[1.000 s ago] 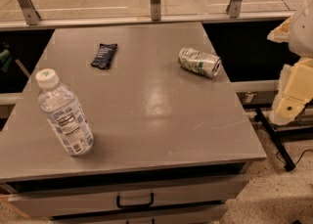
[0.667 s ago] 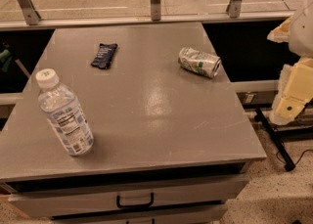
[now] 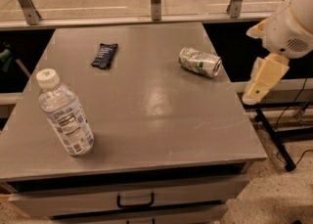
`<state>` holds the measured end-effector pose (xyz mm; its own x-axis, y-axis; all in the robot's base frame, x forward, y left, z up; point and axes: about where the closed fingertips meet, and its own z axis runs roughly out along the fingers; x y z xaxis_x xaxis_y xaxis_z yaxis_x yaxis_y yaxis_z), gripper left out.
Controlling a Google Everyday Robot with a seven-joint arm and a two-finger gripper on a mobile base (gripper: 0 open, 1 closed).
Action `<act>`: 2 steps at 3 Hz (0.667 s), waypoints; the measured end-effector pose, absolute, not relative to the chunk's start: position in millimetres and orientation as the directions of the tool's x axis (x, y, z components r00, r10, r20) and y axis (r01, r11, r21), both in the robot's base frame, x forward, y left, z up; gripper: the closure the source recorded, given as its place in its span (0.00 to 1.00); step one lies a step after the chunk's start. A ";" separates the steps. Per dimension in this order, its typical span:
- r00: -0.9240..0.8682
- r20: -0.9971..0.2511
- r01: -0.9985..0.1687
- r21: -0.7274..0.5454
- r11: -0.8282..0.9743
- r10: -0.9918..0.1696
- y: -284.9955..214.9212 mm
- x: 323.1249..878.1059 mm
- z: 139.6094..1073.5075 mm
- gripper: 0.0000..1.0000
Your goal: Pick 7up can
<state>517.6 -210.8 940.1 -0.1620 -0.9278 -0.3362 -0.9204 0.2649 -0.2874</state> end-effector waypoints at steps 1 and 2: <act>-0.154 -0.414 -0.910 -0.294 0.292 -0.897 -203.6 567.3 917.5 0.00; -0.167 -0.488 -0.908 -0.262 0.326 -0.857 -195.7 603.7 897.5 0.00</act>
Offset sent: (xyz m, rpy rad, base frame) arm 0.1334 0.0222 -0.0659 0.2765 -0.0190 -0.0383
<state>603.7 -195.7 897.5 -0.1670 -0.8570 -0.4876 -0.9085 0.3259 -0.2617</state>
